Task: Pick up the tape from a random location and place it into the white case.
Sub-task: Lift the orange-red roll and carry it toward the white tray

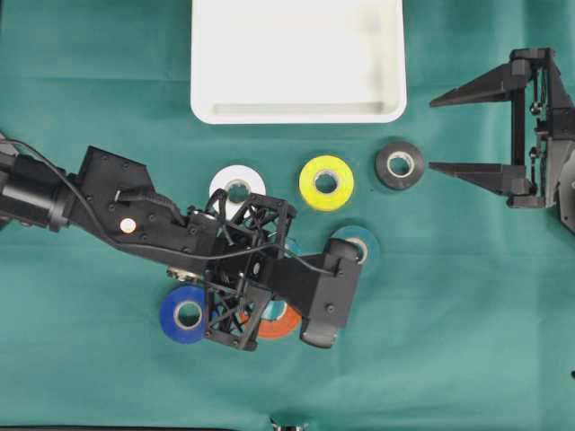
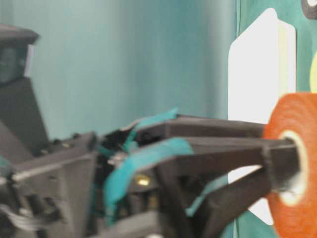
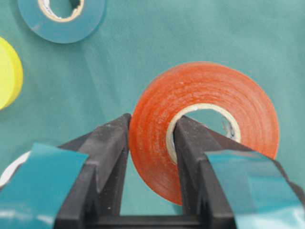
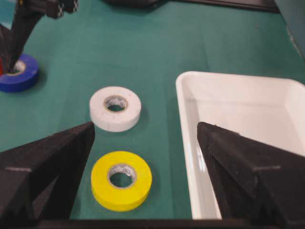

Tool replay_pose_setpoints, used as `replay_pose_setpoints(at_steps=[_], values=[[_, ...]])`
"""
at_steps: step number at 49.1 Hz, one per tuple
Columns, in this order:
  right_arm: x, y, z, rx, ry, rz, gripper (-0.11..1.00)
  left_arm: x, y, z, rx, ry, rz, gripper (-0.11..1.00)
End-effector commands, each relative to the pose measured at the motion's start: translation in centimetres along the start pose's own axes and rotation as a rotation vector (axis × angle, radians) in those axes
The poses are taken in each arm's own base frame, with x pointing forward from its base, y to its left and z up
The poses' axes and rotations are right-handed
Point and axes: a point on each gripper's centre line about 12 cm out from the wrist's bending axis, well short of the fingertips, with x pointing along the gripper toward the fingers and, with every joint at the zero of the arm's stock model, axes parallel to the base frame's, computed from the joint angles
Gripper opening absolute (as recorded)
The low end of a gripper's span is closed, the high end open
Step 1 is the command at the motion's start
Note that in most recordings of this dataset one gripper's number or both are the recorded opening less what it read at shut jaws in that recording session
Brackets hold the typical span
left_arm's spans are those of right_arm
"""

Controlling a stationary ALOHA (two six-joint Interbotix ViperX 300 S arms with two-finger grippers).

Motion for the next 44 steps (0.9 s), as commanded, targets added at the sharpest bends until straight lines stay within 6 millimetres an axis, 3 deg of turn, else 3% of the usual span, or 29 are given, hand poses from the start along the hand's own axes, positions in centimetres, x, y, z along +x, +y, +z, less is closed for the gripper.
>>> replay_pose_setpoints(at_steps=[1, 26, 44], values=[[0.1, 0.0, 0.8, 0.0, -0.023, -0.001, 0.88, -3.5, -0.3, 1.6, 0.007, -0.068, 0.0, 0.23], [0.1, 0.0, 0.8, 0.0, -0.025, -0.001, 0.88, -11.1, -1.7, 3.5, 0.035, -0.189, -0.015, 0.23], [0.1, 0.0, 0.8, -0.001, -0.02, -0.001, 0.88, -13.3, -2.2, 3.7, 0.044, -0.209, -0.021, 0.23]])
